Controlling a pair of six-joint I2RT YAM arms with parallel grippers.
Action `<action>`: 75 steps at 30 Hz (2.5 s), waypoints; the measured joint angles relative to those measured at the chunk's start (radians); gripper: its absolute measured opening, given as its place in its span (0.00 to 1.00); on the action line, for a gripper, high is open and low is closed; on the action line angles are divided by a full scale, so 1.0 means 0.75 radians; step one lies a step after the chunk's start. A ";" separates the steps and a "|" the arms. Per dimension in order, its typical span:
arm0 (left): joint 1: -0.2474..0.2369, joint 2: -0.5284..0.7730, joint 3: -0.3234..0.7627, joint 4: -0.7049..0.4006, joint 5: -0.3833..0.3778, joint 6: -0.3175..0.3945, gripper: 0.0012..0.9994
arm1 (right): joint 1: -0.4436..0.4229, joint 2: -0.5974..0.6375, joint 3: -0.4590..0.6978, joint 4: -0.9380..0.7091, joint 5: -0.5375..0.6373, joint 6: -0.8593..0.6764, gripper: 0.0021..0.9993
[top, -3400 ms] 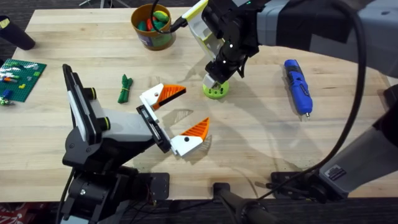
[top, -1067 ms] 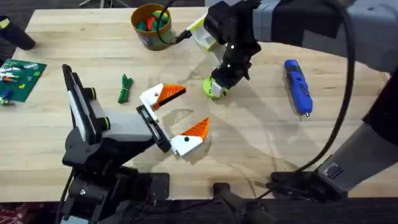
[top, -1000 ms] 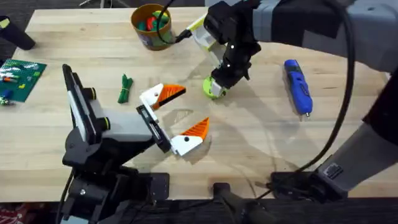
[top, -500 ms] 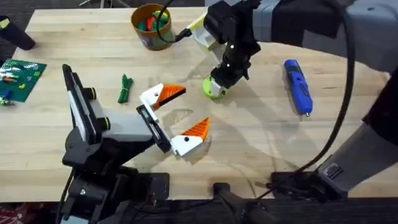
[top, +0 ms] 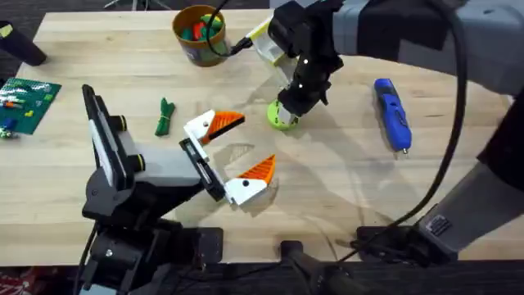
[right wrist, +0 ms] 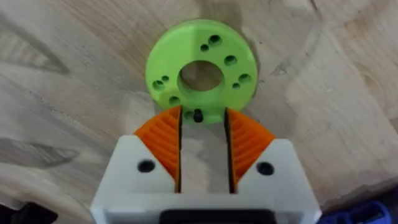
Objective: Pick up the gripper from the table and insert it into the empty holder that is missing its gripper. Then pick up a screw, insert it into the mounting hole, and use the screwdriver to tighten it. Finally, clean up the table by picking up the vegetable and placing it into the bucket.
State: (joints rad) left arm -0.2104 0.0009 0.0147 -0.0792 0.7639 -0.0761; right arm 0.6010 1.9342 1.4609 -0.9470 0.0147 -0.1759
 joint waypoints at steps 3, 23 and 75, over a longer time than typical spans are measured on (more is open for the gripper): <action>0.000 0.000 0.000 0.000 0.000 0.000 0.99 | 0.000 0.000 0.000 0.000 0.000 0.004 0.22; 0.000 0.000 0.000 0.000 0.000 0.000 0.99 | 0.010 0.001 0.000 -0.001 -0.016 0.009 0.01; 0.000 0.000 0.000 0.000 0.000 -0.001 0.99 | 0.119 -0.274 0.725 -0.538 -0.015 -0.013 0.00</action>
State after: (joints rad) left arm -0.2104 0.0006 0.0147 -0.0792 0.7639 -0.0765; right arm 0.6905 1.7287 2.0046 -1.3505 0.0032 -0.1854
